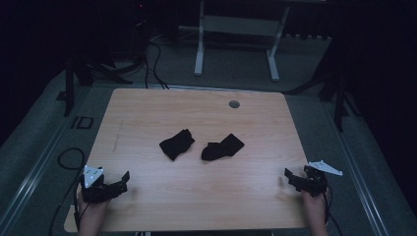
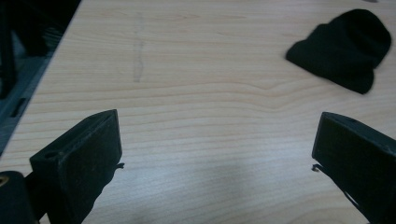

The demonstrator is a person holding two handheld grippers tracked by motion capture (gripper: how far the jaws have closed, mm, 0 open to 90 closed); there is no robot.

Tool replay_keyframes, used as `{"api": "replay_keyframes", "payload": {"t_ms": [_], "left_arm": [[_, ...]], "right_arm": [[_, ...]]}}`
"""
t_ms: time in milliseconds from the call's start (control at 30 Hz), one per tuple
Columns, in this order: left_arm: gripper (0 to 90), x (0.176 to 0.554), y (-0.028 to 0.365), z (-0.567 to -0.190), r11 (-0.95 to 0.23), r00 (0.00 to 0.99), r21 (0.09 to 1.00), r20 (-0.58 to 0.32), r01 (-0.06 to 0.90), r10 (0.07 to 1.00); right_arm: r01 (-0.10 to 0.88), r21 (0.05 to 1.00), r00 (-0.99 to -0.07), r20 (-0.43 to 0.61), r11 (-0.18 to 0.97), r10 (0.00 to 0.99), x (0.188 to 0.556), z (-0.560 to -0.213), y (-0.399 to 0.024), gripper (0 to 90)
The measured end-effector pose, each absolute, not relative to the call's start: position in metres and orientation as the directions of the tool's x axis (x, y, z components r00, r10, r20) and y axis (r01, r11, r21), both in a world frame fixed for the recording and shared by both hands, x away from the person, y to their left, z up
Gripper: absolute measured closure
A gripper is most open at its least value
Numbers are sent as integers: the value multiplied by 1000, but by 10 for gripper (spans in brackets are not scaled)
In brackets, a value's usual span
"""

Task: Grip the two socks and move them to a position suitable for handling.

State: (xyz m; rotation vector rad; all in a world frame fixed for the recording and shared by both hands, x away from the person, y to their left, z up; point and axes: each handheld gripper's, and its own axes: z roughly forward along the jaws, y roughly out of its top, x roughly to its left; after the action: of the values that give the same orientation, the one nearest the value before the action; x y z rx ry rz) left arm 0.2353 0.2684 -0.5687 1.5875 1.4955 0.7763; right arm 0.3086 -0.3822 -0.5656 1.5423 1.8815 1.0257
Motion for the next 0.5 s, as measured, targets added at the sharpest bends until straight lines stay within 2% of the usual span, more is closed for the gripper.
{"api": "replay_keyframes", "payload": {"t_ms": [233, 333, 500], "left_arm": [[18, 235, 257, -567, -33, 129, 858, -38, 513, 991], [18, 236, 255, -568, -10, 132, 851, -69, 525, 989], [42, 237, 248, -567, -1, 186, 854, -112, 521, 976]], "right_arm": [[628, 772, -270, 101, 96, 958, 309, -567, -382, 145], [622, 770, -301, 66, 143, 951, 309, -566, -375, 143], [629, 760, -391, 129, 163, 911, 310, -560, -356, 133]]}}
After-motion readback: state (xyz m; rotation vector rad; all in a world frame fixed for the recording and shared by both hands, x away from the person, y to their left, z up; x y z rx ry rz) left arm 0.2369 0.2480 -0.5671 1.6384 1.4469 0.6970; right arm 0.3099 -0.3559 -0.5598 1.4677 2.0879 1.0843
